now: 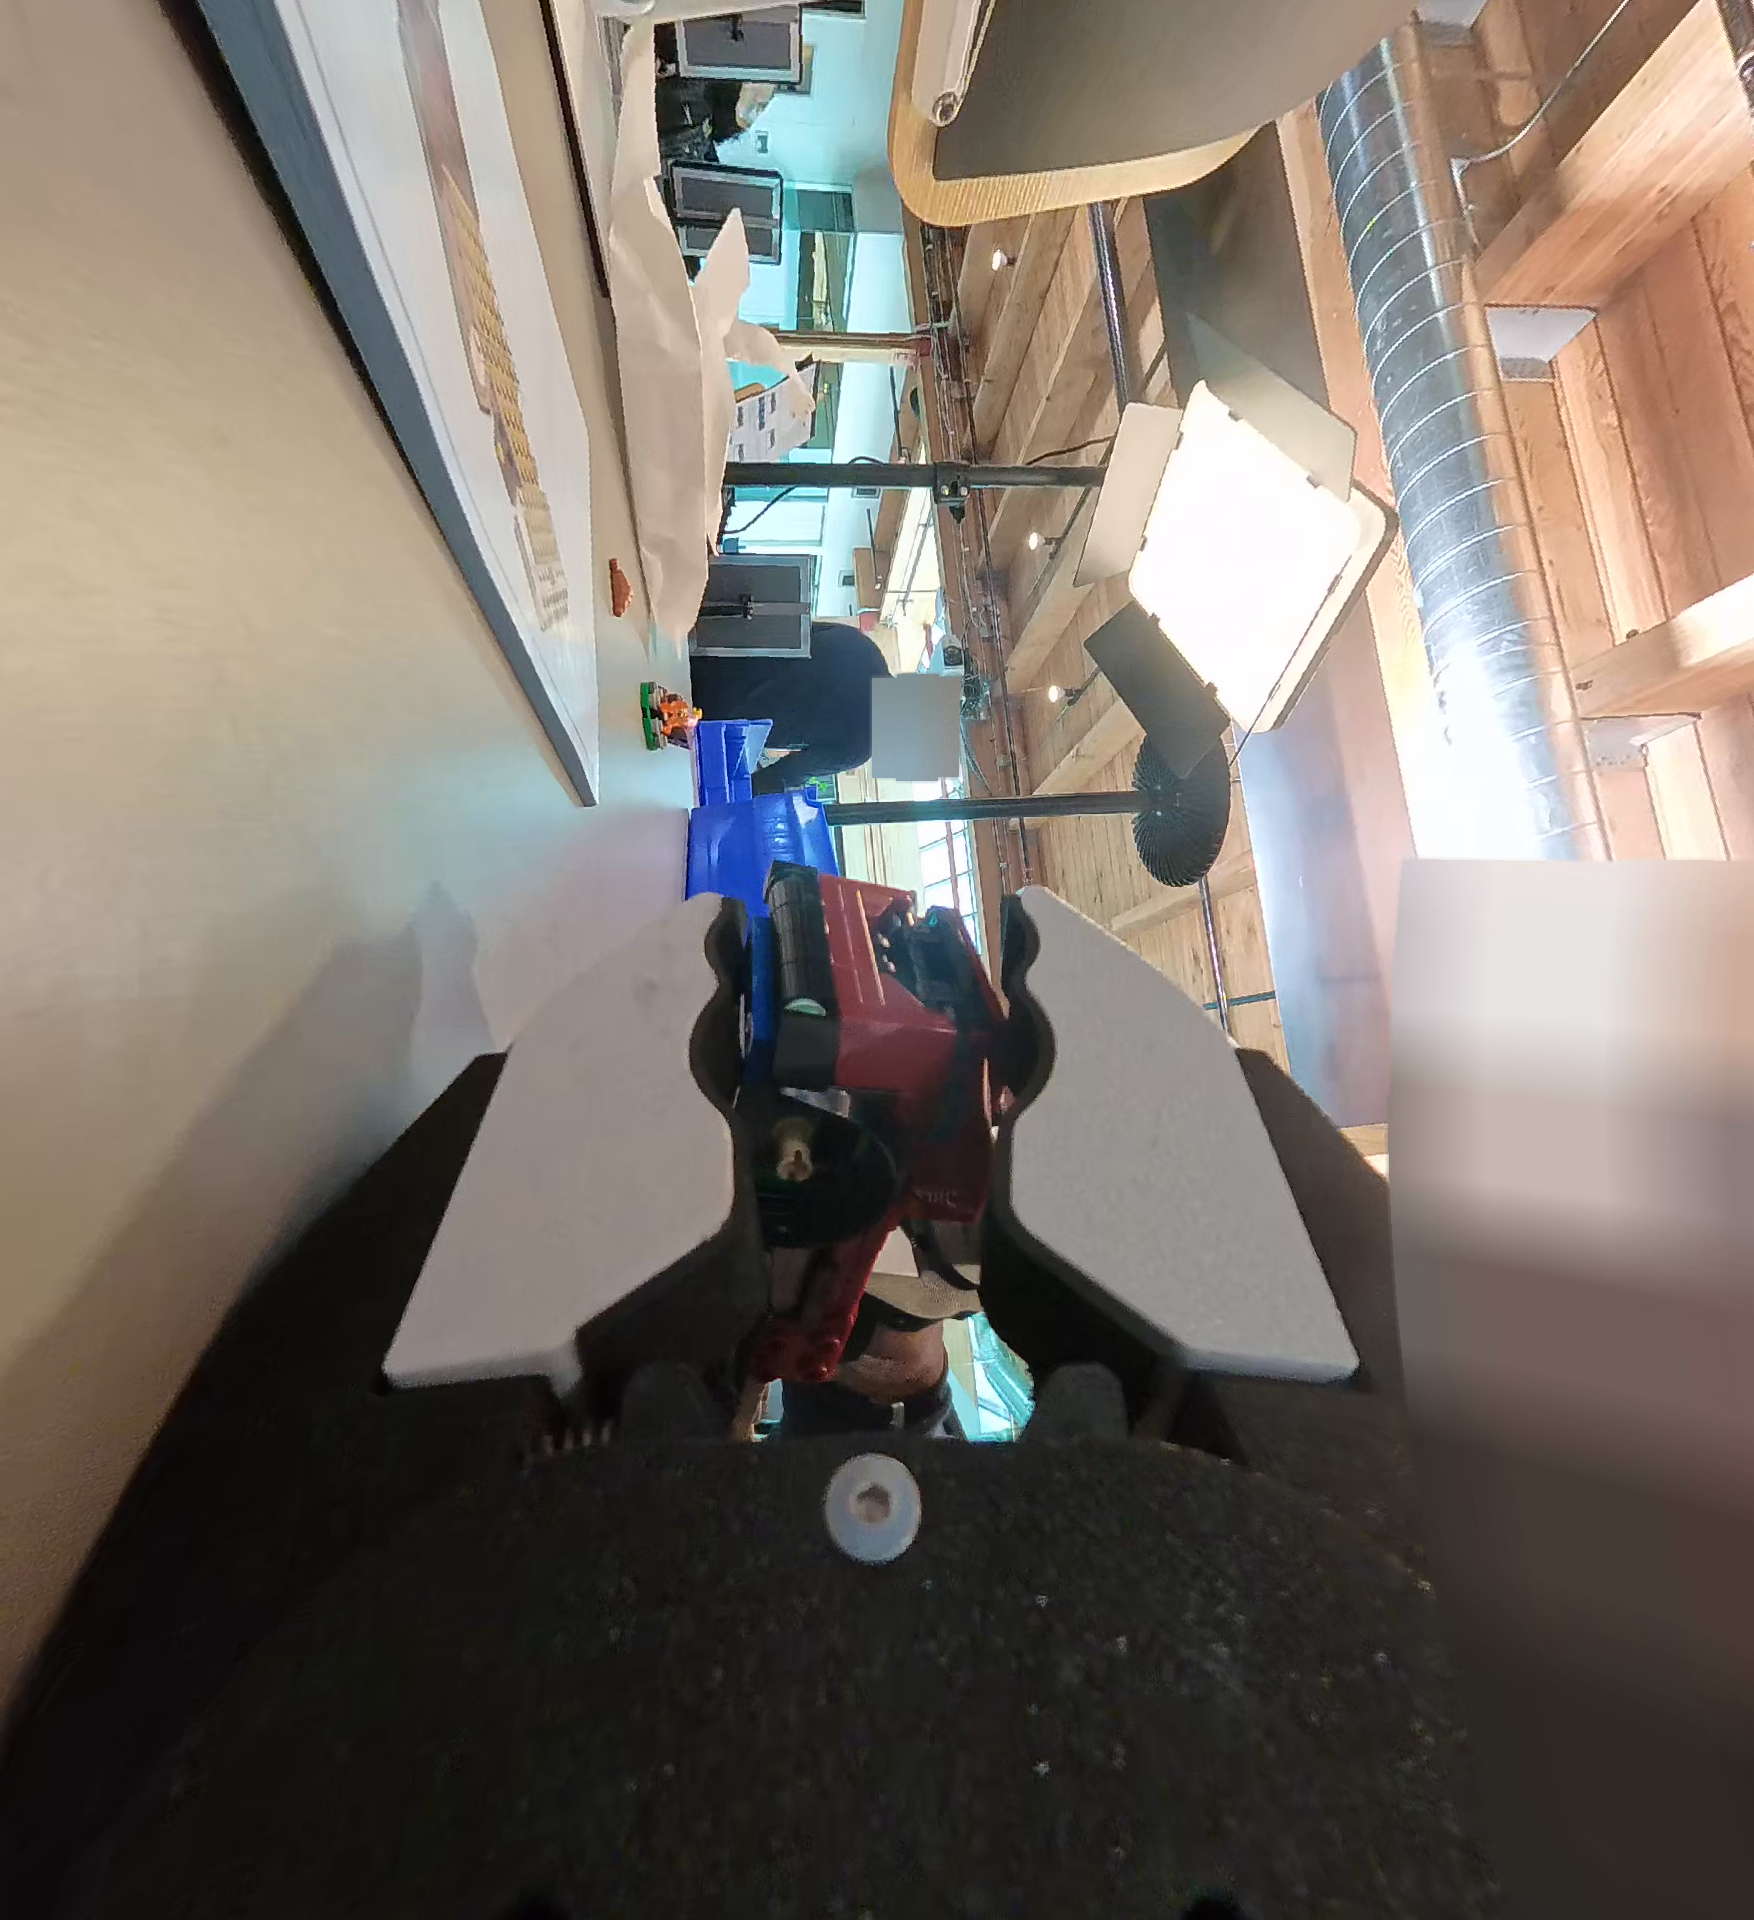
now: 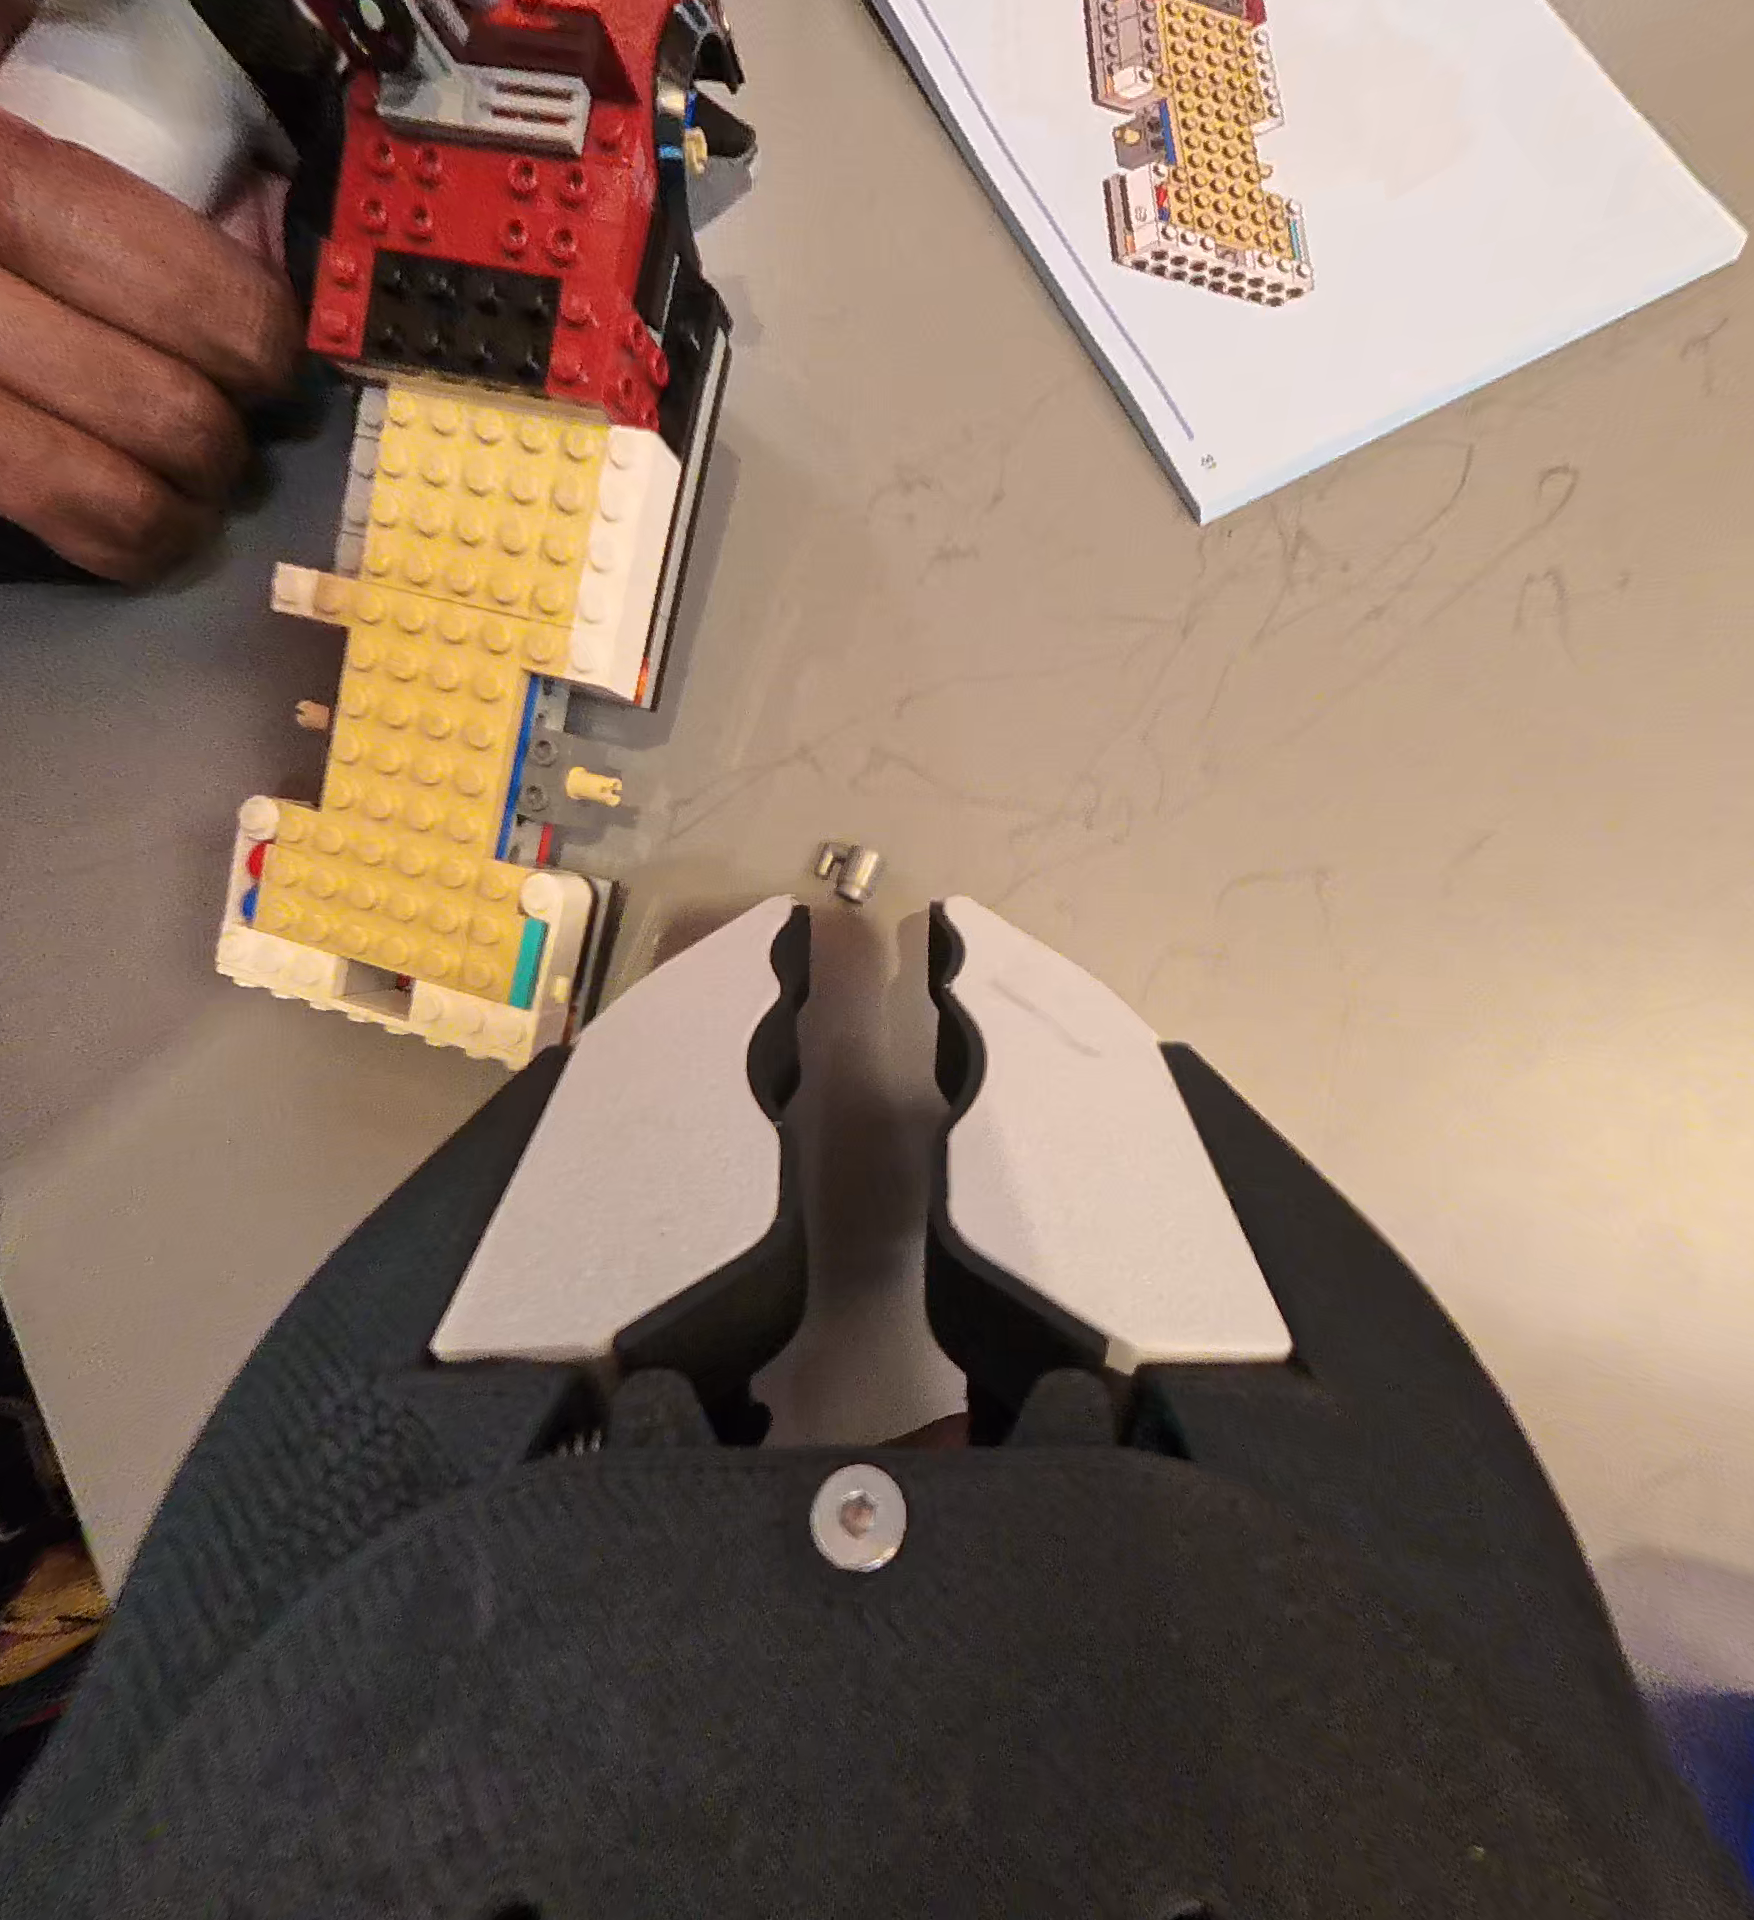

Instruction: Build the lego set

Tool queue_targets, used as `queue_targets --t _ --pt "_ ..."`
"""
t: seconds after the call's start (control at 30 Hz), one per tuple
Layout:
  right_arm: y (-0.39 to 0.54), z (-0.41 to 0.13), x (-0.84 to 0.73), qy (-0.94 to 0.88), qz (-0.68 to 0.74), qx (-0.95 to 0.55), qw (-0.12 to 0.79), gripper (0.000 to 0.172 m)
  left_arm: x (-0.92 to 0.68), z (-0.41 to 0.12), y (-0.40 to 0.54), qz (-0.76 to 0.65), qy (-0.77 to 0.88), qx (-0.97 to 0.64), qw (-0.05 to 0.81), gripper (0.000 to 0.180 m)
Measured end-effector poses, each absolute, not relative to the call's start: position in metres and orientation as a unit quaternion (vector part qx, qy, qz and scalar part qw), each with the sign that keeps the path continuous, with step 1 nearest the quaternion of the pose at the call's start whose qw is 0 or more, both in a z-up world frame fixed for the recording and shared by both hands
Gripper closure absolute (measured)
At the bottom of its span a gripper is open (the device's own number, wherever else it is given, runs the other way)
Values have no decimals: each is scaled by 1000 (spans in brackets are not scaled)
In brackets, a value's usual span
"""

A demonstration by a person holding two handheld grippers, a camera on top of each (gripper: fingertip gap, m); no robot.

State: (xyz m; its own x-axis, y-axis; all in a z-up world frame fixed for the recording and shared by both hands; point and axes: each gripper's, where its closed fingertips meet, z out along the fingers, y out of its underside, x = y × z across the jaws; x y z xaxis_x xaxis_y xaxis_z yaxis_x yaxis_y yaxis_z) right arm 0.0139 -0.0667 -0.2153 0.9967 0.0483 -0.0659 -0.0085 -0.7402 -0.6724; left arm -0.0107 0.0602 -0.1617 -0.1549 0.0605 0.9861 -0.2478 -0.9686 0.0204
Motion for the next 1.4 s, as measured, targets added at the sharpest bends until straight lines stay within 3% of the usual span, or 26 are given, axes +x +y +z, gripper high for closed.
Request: queue_targets --t 0.43,0.83,1.4 --pt "-51 -228 7 -161 50 -936 309 164 -16 -159 63 761 -69 638 98 133" --pt "27 -132 43 -125 93 -773 615 164 48 -130 60 742 -194 613 188 133" --pt "8 -116 40 -134 158 -702 682 164 57 -146 63 752 -173 607 191 133"
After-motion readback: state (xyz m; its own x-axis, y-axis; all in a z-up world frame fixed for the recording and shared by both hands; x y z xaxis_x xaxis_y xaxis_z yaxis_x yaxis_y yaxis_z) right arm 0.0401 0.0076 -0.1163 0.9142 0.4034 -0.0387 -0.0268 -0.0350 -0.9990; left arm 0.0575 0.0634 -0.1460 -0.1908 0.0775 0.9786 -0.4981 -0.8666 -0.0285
